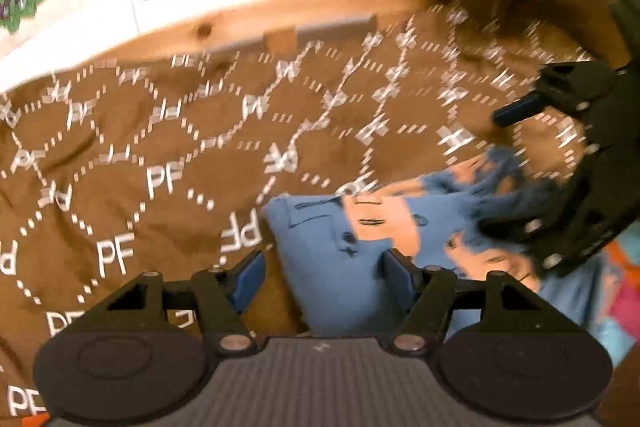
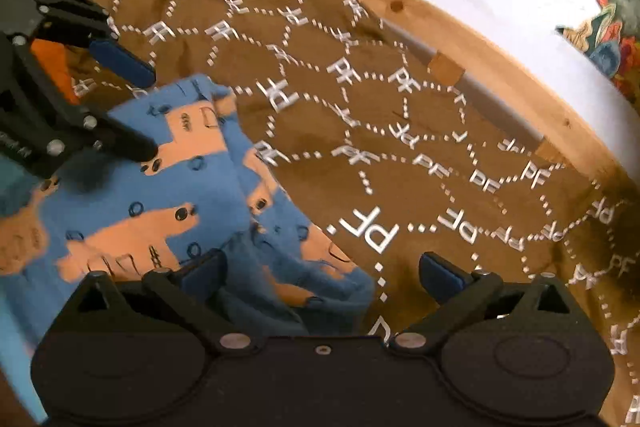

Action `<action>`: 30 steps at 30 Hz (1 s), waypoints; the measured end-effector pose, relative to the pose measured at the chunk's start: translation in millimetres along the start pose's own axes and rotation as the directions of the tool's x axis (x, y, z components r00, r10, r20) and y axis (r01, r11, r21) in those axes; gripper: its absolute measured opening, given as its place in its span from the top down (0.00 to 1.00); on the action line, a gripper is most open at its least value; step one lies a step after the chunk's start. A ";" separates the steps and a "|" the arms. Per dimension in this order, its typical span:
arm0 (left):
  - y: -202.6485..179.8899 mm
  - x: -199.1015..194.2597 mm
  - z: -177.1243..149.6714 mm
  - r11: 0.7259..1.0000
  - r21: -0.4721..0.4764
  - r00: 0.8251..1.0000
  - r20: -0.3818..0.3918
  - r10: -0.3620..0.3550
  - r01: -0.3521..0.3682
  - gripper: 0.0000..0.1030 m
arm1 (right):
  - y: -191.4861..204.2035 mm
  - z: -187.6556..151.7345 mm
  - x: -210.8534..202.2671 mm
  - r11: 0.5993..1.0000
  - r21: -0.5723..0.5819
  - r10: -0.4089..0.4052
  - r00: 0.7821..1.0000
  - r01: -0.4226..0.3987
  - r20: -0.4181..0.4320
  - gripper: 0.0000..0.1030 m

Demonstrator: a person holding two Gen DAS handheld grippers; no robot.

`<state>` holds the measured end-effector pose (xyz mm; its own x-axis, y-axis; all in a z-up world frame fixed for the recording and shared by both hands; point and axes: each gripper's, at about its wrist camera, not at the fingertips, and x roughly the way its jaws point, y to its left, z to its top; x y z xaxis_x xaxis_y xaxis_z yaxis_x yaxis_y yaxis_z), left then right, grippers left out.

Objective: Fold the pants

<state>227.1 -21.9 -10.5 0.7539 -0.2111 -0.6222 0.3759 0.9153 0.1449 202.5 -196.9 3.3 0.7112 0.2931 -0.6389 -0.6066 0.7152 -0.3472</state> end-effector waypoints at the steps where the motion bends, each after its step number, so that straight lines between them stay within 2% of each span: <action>1: 2.3 4.2 -3.2 1.000 -0.005 1.000 -0.004 -0.003 0.003 0.28 | -3.0 -2.0 3.2 1.000 0.025 0.010 1.000 -0.010 -0.001 0.01; 4: 4.1 0.1 -7.1 1.000 -0.010 1.000 0.014 -0.002 0.002 0.27 | -6.7 -7.7 -0.1 0.997 0.072 0.015 1.000 -0.016 0.023 0.01; 7: 9.2 -20.9 -9.2 0.997 -0.075 0.999 0.053 -0.008 0.012 0.26 | -7.4 -11.2 -21.7 0.994 0.105 -0.003 0.997 -0.006 0.078 0.01; 9: 11.7 -37.4 -14.7 0.993 -0.112 0.998 0.059 -0.024 0.030 0.21 | -9.3 -13.2 -39.5 0.991 0.129 0.030 0.991 -0.047 0.129 0.01; 11: 11.3 -49.8 -23.5 0.988 -0.147 0.998 0.049 -0.039 0.046 0.13 | -7.5 -16.6 -48.4 0.986 0.147 0.062 0.989 -0.082 0.136 0.01; 13: 7.1 -56.2 -34.5 0.982 -0.175 0.998 0.023 -0.064 0.067 0.11 | -0.4 -23.0 -53.5 0.985 0.142 0.075 0.989 -0.093 0.130 0.01; 15: -2.7 -51.6 -47.8 0.985 -0.163 0.997 -0.047 -0.061 0.052 0.11 | 9.0 -30.0 -53.7 0.991 0.121 0.050 0.991 -0.064 0.120 0.01; 17: -11.4 -41.8 -59.3 0.992 -0.124 0.993 -0.119 -0.023 0.008 0.11 | 17.6 -37.6 -44.7 0.993 0.115 -0.018 0.999 0.012 0.050 0.01; 19: -11.9 -41.1 -67.7 0.991 -0.135 0.992 -0.127 -0.026 0.008 0.10 | 16.8 -45.7 -39.9 0.988 0.145 -0.056 0.998 0.054 0.011 0.01; 22: -6.9 -47.7 -69.7 0.986 -0.167 0.991 -0.131 -0.018 -0.005 0.03 | 5.6 -53.6 -45.7 0.973 0.228 -0.030 0.999 0.026 0.015 0.01; 26: -4.0 -52.6 -69.8 0.981 -0.194 0.989 -0.148 -0.027 -0.003 0.00 | -1.1 -54.6 -58.9 0.974 0.227 0.015 0.999 -0.021 0.031 0.01; 30: -7.5 -55.2 -70.4 0.979 -0.202 0.985 -0.168 -0.034 -0.001 0.00 | -15.1 -40.6 -68.8 0.978 0.194 0.082 0.996 -0.077 -0.019 0.01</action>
<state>144.7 7.1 -31.5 0.6392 -0.1812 -0.7474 0.2587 0.9659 -0.0129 148.3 -253.6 24.6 0.6521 0.3386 -0.6783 -0.5792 0.7999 -0.1575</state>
